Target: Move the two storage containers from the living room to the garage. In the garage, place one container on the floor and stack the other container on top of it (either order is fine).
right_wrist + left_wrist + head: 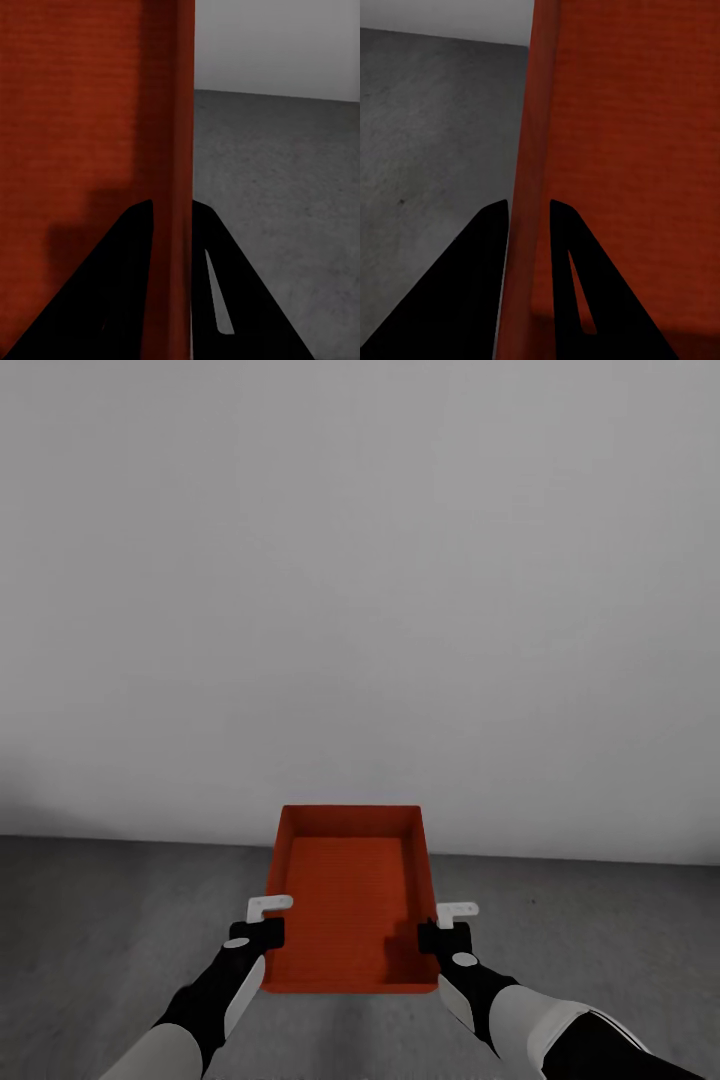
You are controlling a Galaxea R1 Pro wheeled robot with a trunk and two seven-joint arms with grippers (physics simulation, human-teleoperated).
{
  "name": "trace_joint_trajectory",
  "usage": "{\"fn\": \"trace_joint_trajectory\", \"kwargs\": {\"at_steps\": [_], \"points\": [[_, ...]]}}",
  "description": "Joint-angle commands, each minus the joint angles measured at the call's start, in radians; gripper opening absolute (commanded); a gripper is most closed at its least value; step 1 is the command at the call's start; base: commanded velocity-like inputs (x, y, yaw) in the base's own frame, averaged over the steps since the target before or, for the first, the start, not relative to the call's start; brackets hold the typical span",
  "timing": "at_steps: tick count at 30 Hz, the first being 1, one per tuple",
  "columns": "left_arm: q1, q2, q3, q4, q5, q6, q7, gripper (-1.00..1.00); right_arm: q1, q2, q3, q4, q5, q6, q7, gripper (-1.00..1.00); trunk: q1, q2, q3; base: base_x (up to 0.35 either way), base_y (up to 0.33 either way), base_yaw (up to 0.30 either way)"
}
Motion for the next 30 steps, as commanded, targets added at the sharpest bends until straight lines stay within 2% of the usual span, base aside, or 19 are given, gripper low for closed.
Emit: {"fn": "trace_joint_trajectory", "kwargs": {"at_steps": [1,30], "points": [[-0.001,0.001,0.016,-0.006,-0.014,0.008,0.028,-1.0,0.0,0.0,0.002,0.004,-0.03,-0.009,-0.007,-1.0,0.004,-0.009,-0.006,0.0,0.0,0.0],[-0.001,0.0,0.015,-0.007,-0.014,0.007,0.028,-1.0,0.0,0.0,0.002,0.004,-0.03,-0.009,-0.006,-1.0,0.115,-0.212,-0.144,0.0,0.0,0.0]]}}
